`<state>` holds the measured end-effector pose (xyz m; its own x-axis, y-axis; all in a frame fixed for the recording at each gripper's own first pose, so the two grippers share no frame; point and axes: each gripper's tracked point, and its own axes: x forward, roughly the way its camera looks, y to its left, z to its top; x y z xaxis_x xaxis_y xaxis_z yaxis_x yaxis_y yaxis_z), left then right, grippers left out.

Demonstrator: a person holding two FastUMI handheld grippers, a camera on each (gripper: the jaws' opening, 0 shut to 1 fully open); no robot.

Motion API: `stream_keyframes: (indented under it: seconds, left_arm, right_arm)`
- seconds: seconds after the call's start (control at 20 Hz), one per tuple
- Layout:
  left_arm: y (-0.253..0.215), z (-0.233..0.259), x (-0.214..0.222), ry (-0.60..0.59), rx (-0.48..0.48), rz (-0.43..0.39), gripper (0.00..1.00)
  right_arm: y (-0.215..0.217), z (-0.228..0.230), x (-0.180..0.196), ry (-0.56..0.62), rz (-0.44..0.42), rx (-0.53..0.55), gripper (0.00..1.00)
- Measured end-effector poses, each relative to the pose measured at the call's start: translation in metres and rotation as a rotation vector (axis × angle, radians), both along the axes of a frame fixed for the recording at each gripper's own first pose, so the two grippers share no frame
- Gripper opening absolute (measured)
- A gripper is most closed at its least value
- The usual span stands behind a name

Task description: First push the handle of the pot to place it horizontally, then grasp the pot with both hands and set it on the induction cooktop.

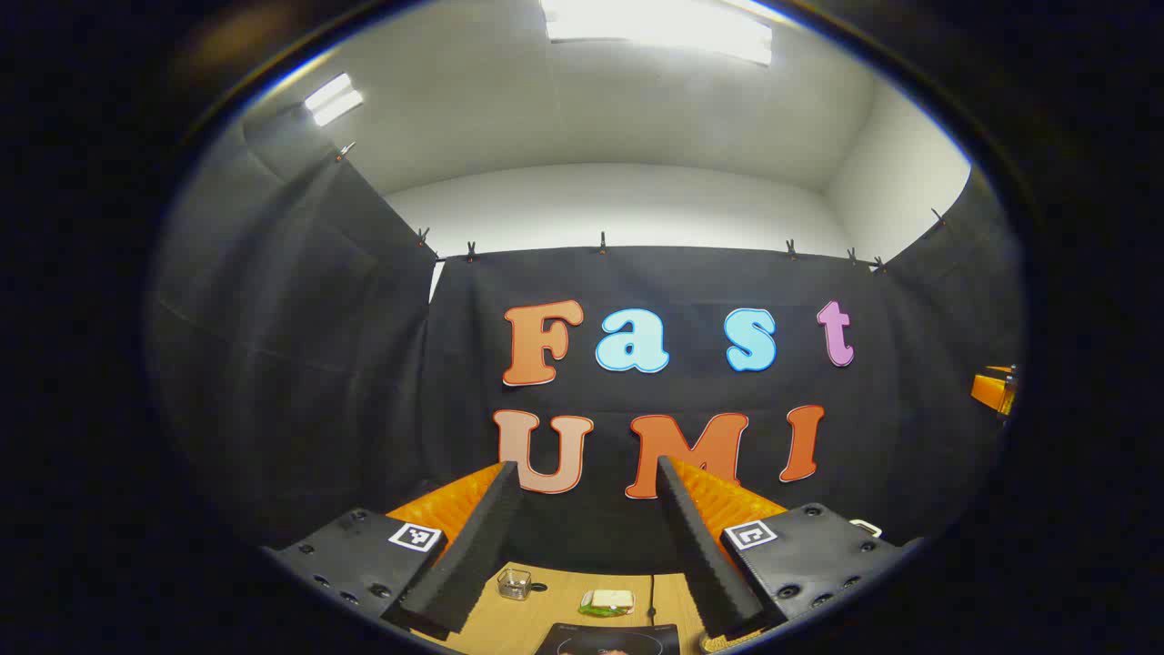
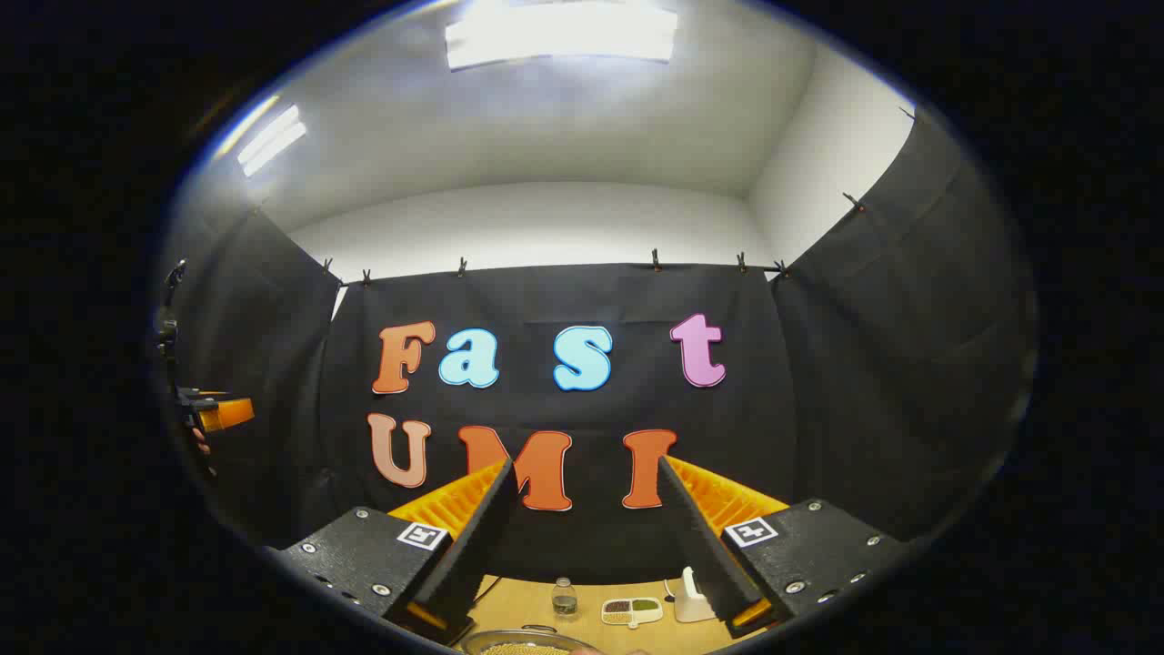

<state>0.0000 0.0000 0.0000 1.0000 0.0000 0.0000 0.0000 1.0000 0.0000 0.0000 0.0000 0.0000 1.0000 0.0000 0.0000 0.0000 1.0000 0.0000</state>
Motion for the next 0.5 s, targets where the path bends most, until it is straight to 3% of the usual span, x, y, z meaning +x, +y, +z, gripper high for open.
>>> stream_keyframes:
  seconds: [0.3,0.5]
  left_arm:
    - [-0.003,0.013,0.001,-0.077,0.000,-0.002,0.98]
    - [-0.015,0.020,-0.003,-0.113,0.019,-0.007,0.97]
  right_arm:
    - [0.010,-0.007,0.005,-0.001,0.018,0.001,0.99]
    - [0.015,-0.013,0.005,0.016,0.037,-0.005,0.95]
